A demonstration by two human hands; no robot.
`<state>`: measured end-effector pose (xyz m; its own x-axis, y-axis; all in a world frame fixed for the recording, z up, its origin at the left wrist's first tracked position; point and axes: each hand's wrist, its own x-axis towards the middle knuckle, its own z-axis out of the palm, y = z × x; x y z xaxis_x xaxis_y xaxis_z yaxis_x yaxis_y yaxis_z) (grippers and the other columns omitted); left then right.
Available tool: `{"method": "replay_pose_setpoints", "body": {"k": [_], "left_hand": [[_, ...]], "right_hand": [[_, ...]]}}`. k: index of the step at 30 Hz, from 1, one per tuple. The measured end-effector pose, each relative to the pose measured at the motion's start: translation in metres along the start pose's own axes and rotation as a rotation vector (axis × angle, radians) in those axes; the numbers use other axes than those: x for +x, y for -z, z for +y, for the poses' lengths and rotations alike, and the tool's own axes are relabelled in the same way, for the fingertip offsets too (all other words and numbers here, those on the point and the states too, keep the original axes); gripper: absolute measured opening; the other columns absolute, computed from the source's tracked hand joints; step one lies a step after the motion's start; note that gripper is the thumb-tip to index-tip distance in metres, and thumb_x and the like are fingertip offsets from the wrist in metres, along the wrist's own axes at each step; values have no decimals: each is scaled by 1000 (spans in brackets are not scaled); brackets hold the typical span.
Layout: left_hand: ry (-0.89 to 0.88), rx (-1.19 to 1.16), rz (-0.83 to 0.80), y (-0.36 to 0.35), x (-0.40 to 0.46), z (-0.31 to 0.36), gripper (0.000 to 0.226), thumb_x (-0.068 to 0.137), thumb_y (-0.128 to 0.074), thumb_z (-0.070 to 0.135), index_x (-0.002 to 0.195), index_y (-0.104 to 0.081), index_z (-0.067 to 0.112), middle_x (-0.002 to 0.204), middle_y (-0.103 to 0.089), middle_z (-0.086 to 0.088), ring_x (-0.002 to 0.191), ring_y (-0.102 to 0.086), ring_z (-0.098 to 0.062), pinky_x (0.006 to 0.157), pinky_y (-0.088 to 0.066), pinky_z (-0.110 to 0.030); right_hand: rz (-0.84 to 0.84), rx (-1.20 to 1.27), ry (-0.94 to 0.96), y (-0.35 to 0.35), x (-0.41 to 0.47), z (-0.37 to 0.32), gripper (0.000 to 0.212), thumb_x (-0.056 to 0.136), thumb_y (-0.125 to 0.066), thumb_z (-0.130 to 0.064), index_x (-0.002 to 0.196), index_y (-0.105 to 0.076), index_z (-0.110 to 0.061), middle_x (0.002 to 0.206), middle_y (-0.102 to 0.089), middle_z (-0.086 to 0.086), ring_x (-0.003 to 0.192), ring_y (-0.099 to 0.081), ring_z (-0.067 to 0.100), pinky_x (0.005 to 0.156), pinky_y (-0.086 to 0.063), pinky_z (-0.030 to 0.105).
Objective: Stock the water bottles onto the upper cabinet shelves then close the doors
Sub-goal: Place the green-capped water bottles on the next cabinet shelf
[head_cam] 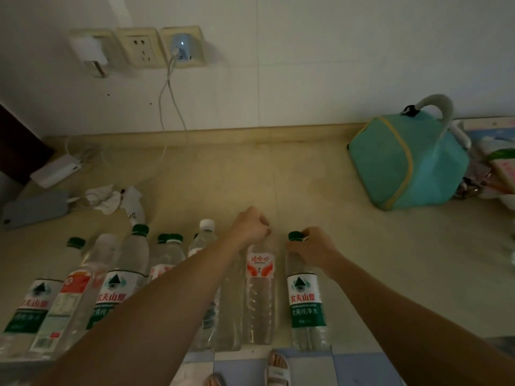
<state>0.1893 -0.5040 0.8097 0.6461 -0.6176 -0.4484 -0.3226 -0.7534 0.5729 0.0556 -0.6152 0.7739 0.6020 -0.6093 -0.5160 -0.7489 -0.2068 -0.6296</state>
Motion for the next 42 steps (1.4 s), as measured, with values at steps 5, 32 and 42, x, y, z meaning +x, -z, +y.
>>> {"method": "replay_pose_setpoints", "body": {"k": [5,32,42], "left_hand": [[-87,-155,113,25,-1,15,28,90,-70,14,118,-67,11,122,-66,-8,109,-62,-19,89,-51,-29],[-562,-91,299,77,-40,44,52,79,-83,19,126,-61,17,121,-61,1,108,-60,-13,99,-51,-35],[-344,-310,179,25,-16,2,90,66,-92,29,139,-40,31,124,-59,15,110,-59,-5,88,-46,-20]], "right_hand": [[45,226,45,24,-11,5,27,88,-74,-26,111,-63,-15,89,-69,3,74,-65,14,63,-53,24],[476,325,565,66,-34,-45,48,79,-83,-20,107,-53,-44,103,-62,-28,104,-61,4,95,-52,34],[239,406,393,38,14,-6,69,68,-90,-25,123,-49,-35,116,-61,-17,111,-62,11,97,-54,37]]}}
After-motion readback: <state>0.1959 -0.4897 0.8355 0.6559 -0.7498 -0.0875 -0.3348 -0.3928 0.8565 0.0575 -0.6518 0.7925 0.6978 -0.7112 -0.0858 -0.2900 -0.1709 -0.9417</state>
